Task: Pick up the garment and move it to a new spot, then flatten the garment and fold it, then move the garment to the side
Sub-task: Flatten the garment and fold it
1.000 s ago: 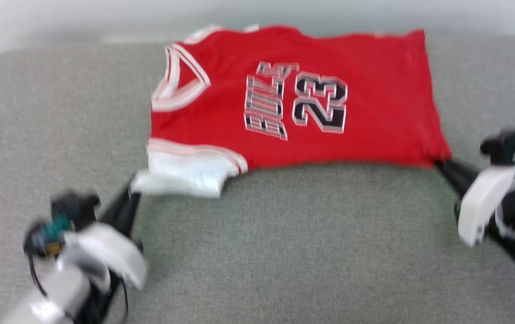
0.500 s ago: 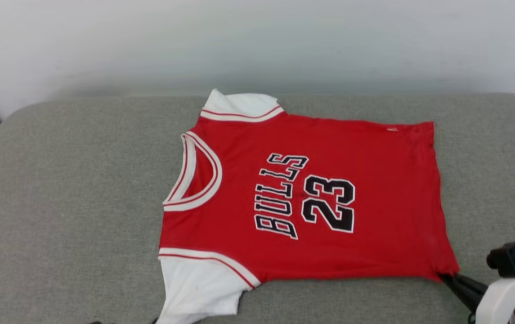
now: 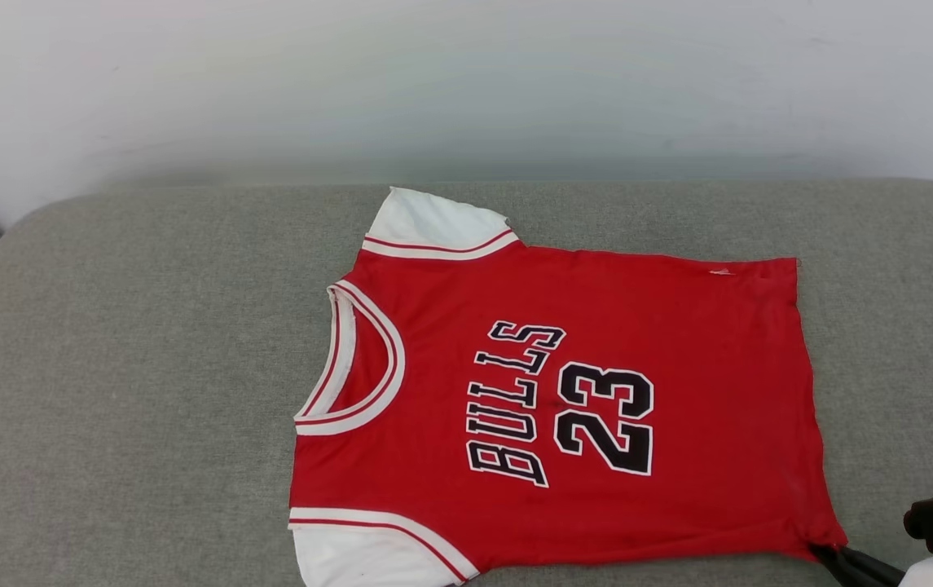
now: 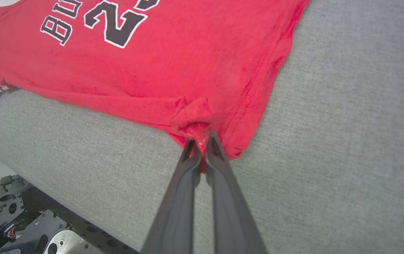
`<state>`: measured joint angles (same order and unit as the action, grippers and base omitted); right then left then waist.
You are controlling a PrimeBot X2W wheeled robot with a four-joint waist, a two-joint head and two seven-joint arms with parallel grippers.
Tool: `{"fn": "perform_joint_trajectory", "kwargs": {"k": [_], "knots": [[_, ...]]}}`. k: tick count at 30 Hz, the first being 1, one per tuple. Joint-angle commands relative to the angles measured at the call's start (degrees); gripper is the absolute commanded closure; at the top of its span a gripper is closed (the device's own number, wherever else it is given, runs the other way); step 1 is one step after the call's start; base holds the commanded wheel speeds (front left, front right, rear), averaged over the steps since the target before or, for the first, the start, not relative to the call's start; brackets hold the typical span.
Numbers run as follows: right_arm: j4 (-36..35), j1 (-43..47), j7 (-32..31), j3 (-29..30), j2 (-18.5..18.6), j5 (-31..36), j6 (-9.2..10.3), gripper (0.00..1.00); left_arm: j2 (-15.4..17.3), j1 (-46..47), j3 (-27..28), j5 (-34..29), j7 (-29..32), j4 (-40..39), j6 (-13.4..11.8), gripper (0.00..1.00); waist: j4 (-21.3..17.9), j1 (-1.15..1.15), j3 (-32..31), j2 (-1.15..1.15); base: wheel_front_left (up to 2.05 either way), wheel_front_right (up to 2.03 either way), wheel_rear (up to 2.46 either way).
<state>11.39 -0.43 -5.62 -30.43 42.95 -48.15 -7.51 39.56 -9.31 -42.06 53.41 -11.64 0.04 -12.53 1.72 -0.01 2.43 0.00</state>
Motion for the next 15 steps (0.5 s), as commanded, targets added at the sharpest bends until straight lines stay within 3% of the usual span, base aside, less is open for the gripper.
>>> {"fn": "perform_joint_trajectory", "kwargs": {"k": [1, 15], "knots": [[-0.72, 0.91, -0.14, 1.16, -0.67, 0.40, 0.04, 1.00, 0.28, 2.46, 0.55, -1.15, -0.47, -0.12, 0.30, 1.00, 0.00, 0.01, 0.25, 0.00, 0.00, 0.00, 0.00], [-6.82, -3.19, -4.76, 10.37, -4.29, 4.77, 0.03, 1.00, 0.15, 24.27, 2.13, -7.57, 2.93, 4.28, 5.81, 1.00, -2.22, 0.01, 5.79, 0.00, 0.00, 0.00, 0.00]]}}
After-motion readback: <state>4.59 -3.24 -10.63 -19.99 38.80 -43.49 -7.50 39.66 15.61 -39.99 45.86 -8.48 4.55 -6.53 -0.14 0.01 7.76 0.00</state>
